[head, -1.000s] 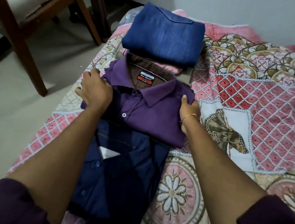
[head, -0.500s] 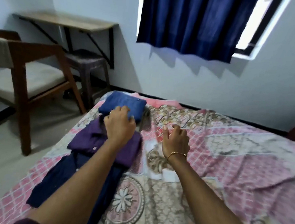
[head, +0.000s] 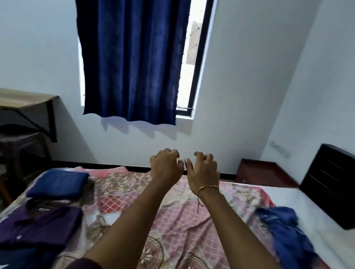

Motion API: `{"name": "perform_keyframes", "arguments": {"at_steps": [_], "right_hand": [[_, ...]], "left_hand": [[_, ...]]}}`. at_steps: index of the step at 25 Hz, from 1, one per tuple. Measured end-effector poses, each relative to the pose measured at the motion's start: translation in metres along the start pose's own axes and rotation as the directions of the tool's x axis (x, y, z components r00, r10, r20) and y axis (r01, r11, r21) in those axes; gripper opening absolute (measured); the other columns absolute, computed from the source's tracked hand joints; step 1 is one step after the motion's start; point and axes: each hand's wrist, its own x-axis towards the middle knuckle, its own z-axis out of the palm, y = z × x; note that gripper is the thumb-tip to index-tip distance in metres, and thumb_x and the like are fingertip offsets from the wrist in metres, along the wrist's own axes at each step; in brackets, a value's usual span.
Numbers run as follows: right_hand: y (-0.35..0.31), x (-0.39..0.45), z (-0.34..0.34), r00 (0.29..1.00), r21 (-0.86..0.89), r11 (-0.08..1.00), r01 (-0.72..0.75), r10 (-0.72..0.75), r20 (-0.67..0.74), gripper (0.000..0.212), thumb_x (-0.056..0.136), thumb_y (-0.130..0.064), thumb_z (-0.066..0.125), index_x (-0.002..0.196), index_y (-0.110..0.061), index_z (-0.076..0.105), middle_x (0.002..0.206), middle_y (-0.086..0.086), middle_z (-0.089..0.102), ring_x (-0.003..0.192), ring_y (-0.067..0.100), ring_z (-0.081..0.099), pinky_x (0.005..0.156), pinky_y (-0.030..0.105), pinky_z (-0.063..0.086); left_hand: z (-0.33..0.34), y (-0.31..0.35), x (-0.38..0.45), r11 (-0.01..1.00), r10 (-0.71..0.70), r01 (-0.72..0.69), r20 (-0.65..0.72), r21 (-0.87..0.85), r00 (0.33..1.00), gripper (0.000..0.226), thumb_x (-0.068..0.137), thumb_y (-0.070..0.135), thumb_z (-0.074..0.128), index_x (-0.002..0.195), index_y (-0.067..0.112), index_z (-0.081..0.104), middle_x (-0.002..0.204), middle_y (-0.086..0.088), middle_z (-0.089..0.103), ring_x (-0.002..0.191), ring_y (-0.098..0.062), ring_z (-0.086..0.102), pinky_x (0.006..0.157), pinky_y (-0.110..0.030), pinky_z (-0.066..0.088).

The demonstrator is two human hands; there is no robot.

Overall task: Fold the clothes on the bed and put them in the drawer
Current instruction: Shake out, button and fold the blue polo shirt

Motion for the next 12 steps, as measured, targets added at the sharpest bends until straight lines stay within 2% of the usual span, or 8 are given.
{"name": "perform_keyframes", "arguments": {"at_steps": [4,8,12], "right_hand": [[0.045,-0.014,-0.051,0.996,-0.035,0.996,-0.085,0.083,-0.039,0.042,0.098,-0.041,0.035,0.132,-0.017,0.042,0.132,0.012,0.041,0.12,0.031,0.042,0.093,0.04,0.039],[0.091,-0.03,-0.073,0.986,-0.042,0.986,-0.164,0.163,-0.045,0.041,0.097,-0.04,0.037,0.13,-0.016,0.044,0.13,0.012,0.042,0.119,0.032,0.042,0.092,0.04,0.039],[0.16,-0.042,-0.085,0.963,-0.088,0.959,-0.27,0.266,-0.052,0.044,0.097,-0.043,0.037,0.129,-0.014,0.044,0.129,0.014,0.042,0.117,0.033,0.044,0.092,0.04,0.04]], "left_hand": [[0.009,0.076,-0.018,0.996,0.086,-0.086,0.065,0.0,0.994,0.03,0.094,0.028,0.046,0.112,0.012,0.062,0.111,-0.007,0.064,0.104,-0.025,0.058,0.088,-0.034,0.041],[0.027,0.12,-0.03,0.992,0.125,-0.123,0.096,-0.024,0.987,0.028,0.092,0.026,0.048,0.11,0.012,0.063,0.108,-0.008,0.065,0.105,-0.027,0.057,0.086,-0.034,0.04],[0.069,0.167,-0.047,0.981,0.19,-0.178,0.184,-0.081,0.964,0.025,0.091,0.024,0.048,0.106,0.012,0.064,0.107,-0.009,0.065,0.103,-0.03,0.057,0.084,-0.034,0.039]]}}
